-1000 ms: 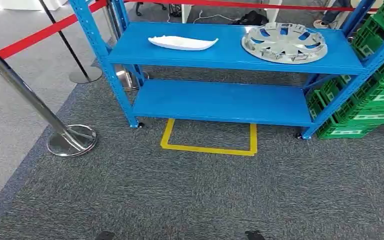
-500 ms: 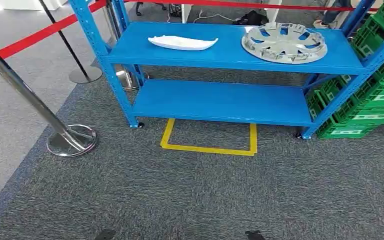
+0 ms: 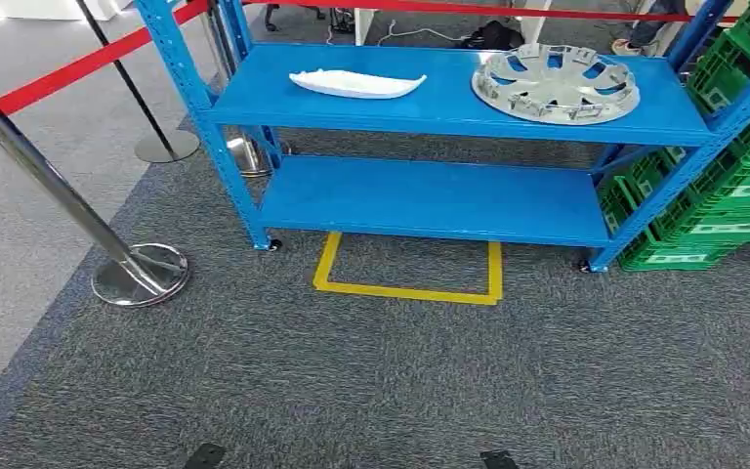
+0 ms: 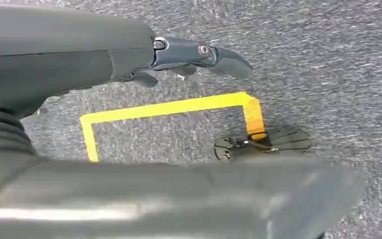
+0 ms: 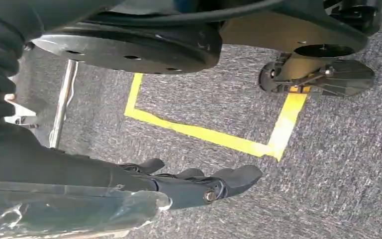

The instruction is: Take the parts from the cabinet and place them on the table.

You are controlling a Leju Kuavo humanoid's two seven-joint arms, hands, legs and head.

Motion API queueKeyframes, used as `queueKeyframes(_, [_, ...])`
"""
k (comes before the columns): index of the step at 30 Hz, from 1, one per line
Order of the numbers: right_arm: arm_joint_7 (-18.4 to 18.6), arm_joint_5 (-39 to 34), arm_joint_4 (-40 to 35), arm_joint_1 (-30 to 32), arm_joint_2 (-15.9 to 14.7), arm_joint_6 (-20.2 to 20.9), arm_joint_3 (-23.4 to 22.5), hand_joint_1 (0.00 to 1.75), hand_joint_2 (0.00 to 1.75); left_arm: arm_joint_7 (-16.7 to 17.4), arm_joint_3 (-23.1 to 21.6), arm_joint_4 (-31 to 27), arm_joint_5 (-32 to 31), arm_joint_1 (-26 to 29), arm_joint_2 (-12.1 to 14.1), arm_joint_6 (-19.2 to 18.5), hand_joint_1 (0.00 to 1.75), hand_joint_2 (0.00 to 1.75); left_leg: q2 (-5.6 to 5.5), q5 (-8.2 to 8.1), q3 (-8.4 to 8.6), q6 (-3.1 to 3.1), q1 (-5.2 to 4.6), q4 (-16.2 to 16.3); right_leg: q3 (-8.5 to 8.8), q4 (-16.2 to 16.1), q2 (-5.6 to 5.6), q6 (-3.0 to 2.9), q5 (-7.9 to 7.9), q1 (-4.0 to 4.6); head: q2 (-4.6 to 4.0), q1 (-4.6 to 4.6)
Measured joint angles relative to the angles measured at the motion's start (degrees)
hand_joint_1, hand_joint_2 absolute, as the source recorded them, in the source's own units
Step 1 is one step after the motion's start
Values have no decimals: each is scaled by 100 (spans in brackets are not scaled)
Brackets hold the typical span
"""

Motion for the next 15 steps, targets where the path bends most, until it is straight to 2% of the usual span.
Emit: queueKeyframes(15, [-144,-2,-2,1,-33,-29,0,0,175,2,0,0,24,-8,0,0,0,0,0,0,0,0,0,0,0,0,0,0,0,0,0,0])
